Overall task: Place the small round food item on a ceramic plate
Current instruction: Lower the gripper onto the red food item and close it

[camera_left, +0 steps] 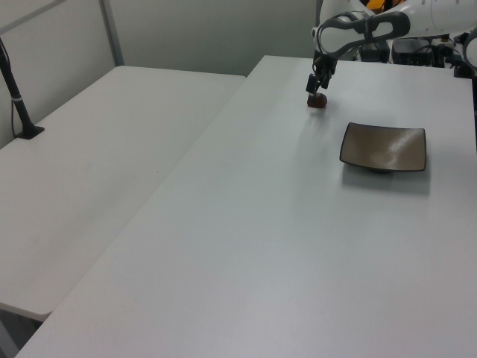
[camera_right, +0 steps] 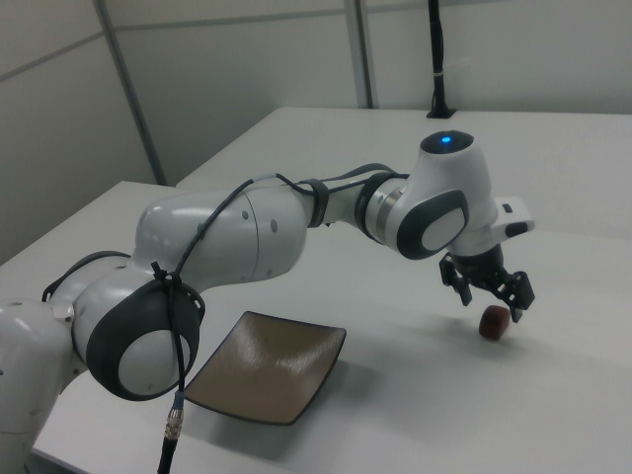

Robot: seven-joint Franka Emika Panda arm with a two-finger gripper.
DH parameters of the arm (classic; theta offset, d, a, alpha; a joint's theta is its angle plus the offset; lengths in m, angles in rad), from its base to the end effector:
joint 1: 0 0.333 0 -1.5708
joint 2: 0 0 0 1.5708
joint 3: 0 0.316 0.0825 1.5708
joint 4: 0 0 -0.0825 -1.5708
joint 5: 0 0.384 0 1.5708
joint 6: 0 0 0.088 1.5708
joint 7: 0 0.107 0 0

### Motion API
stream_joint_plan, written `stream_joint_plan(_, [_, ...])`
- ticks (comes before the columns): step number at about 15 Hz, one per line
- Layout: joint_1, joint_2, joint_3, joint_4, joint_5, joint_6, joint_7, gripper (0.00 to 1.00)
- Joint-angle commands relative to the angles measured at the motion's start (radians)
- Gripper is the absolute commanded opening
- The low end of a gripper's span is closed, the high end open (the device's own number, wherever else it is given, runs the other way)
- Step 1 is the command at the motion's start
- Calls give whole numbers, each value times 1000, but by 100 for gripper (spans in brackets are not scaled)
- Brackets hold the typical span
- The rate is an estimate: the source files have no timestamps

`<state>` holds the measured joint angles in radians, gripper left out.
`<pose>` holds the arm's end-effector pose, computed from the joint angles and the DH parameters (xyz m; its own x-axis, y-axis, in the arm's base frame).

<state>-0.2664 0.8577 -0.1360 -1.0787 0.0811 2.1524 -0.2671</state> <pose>0.7418 -0.2718 0.3348 0.9732 -0.1028 0.2056 -0.1223 -0.9889 0.0841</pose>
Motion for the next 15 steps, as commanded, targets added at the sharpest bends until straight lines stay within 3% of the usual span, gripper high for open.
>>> stream_joint_plan(1, [-1,11,1,17,-9,0,-56,94])
stream_joint_plan(4, [-1,11,1,13,-9,38,-58,81])
stream_joint_plan(8, [1,9,1,-4,-9,55,-60,53])
stream_joint_plan(13, [1,8,-1,-18,-12,54,-64,37])
stream_joint_plan(15, [1,6,-1,-20,-12,52,-70,17])
